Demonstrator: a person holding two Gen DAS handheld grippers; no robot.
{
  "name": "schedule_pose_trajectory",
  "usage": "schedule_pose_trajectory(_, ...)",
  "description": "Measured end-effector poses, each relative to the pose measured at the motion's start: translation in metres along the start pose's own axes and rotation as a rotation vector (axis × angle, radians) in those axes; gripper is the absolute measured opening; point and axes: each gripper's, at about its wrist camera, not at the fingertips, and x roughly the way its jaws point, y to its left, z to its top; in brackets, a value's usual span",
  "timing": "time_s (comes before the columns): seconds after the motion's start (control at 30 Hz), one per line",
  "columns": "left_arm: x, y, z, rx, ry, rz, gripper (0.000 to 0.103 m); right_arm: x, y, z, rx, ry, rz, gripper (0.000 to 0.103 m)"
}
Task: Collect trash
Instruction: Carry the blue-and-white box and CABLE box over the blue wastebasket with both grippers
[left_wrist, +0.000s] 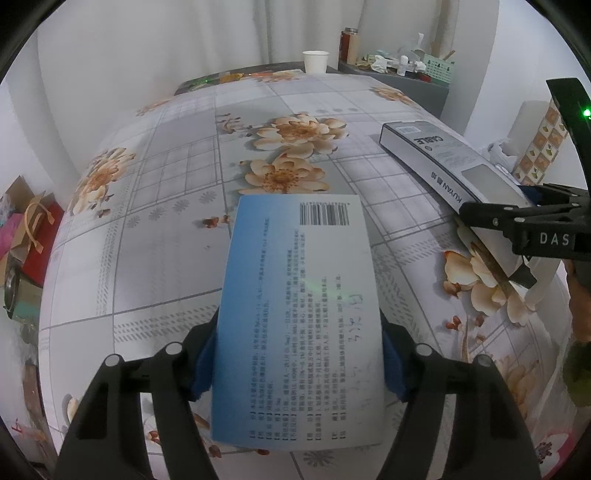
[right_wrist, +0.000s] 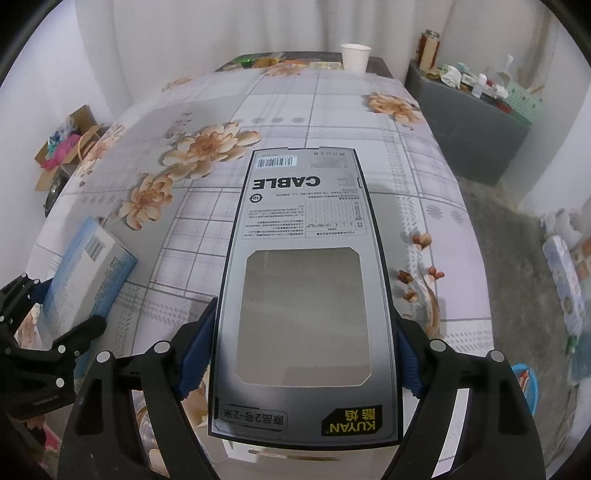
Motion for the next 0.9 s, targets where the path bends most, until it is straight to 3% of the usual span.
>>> schedule_pose_trajectory(0.57,-0.022,0.0,0.001,0.012,-0.061,0.037,0.069,-0.021,-0.001,-0.003,0.016,-0.04,0.029,0.077)
schedule_pose_trajectory(0.9,-0.047,-0.011,0.01,0.008,-0.12,-0.015,0.069,-0.057,-0.017,-0.016,0.142,-0.101,0.114,0.077)
